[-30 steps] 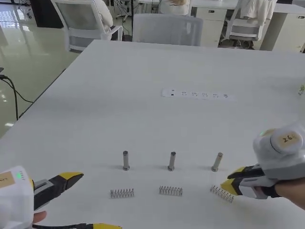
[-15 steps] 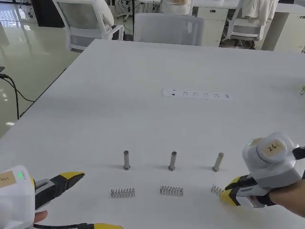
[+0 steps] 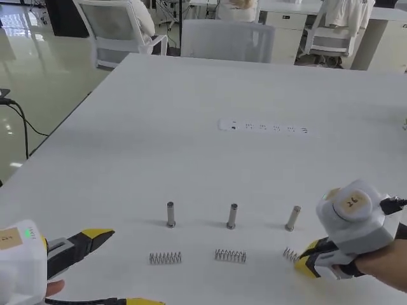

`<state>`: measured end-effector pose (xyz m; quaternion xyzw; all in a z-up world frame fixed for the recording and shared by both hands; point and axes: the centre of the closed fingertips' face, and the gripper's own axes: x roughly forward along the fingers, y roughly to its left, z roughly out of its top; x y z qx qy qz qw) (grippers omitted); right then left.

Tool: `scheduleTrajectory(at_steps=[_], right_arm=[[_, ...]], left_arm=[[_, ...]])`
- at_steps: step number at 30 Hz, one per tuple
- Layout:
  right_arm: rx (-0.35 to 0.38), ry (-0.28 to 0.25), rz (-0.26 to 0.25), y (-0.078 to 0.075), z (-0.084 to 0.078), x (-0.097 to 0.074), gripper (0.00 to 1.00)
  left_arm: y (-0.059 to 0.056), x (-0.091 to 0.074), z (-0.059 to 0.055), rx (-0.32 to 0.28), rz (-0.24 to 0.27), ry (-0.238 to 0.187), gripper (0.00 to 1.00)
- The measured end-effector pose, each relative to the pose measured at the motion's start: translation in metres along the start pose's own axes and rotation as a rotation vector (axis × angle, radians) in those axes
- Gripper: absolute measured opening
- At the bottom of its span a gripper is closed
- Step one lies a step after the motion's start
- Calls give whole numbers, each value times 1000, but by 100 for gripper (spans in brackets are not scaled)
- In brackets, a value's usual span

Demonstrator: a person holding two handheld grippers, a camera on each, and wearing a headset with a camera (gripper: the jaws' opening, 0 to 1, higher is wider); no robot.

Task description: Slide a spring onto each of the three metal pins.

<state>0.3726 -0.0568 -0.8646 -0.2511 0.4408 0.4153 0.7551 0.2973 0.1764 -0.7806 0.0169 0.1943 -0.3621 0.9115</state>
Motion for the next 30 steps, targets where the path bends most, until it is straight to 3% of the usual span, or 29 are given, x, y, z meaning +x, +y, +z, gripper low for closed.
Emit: scheduleTrajectory(at_steps=[7,19,30], right_arm=[[-19,-23,1,7,10,-12,8],[-74,-67,36,23,39,-24,8],[-150,-67,67,40,57,-24,8]], left_arm=[[-5,2,2,9,-20,1,82],[-21,16,7,67,-110,31,76],[-20,38,15,118,-188,56,72]])
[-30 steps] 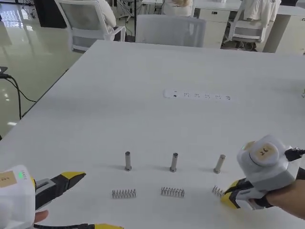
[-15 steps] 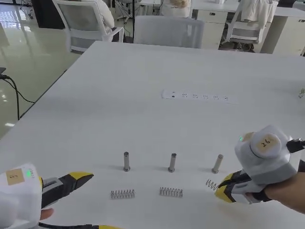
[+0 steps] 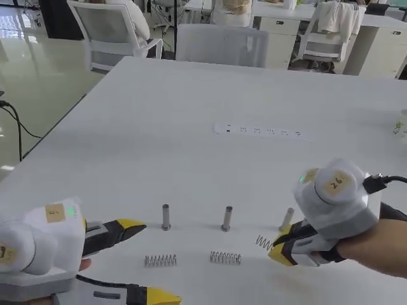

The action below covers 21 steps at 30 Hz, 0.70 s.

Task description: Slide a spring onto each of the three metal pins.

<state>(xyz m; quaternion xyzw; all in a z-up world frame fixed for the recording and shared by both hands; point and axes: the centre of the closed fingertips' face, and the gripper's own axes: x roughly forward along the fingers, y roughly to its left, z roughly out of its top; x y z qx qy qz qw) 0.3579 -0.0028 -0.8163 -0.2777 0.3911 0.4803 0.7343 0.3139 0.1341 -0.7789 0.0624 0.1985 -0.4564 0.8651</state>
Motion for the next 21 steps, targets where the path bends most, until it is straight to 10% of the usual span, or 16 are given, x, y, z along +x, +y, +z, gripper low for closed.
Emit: scheduleTrajectory(at_steps=[21], right_arm=[[-168,5,93,46,31,6,8]], left_arm=[[-23,35,6,80,-158,51,62]])
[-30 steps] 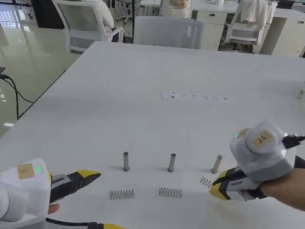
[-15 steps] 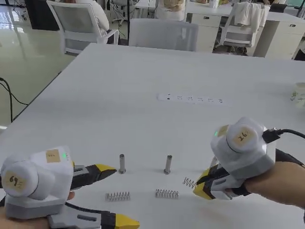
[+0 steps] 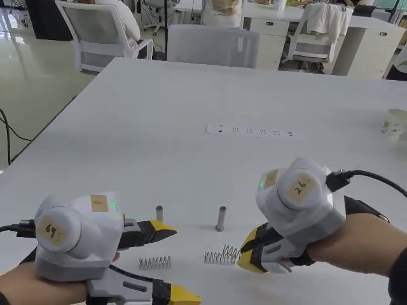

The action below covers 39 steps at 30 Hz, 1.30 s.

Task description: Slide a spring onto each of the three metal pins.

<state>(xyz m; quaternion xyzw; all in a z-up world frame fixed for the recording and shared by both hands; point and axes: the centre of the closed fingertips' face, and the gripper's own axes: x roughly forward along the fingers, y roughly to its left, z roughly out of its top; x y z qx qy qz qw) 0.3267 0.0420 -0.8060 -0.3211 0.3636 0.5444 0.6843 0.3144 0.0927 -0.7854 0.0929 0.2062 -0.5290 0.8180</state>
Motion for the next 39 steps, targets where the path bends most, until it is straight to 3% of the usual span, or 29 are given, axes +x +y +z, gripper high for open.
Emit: scheduleTrajectory(at_steps=[9,16,22,39], right_arm=[[-68,-8,53,15,11,1,8],[-103,-1,87,23,16,0,8],[-136,14,118,30,18,0,8],[-202,47,187,49,15,-1,8]], left_arm=[[-9,8,6,29,-52,7,56],[-20,11,8,59,-102,1,39],[-25,15,10,93,-126,3,32],[-41,19,5,168,-191,32,8]])
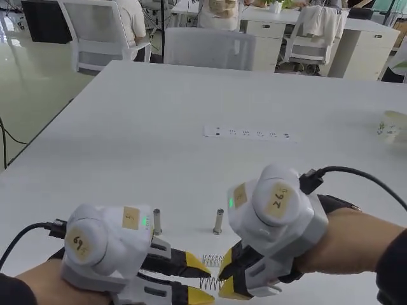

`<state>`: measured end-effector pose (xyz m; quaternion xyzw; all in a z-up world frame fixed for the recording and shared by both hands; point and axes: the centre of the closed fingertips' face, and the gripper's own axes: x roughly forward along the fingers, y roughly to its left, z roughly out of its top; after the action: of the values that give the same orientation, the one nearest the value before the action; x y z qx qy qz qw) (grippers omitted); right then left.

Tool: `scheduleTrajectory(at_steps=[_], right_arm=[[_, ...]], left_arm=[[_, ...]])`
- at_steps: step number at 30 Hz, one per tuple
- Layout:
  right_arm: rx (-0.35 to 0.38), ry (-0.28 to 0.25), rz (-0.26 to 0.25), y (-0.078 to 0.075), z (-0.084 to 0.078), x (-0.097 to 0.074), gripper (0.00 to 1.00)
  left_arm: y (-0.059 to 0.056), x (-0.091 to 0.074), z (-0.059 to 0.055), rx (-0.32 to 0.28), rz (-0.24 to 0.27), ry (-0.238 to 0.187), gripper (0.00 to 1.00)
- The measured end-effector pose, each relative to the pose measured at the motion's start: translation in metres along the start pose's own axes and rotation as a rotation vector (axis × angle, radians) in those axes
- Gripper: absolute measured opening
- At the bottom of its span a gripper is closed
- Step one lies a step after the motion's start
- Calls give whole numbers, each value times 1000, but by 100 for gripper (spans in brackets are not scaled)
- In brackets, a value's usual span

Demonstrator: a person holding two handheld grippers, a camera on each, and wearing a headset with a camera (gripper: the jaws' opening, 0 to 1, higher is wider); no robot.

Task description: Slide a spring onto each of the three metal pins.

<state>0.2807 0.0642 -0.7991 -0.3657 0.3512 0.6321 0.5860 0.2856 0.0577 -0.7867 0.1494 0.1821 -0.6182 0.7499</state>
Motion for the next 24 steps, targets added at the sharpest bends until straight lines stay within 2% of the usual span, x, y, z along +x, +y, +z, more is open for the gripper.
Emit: scheduleTrajectory(at_steps=[5,11,24], right_arm=[[-12,8,13,2,-1,0,8],[-18,12,22,4,-2,1,8],[-11,-17,33,5,-2,2,8]], left_arm=[[0,1,-2,22,-3,11,4],[-3,3,-5,42,-9,31,3],[-4,2,-6,68,-14,47,1]])
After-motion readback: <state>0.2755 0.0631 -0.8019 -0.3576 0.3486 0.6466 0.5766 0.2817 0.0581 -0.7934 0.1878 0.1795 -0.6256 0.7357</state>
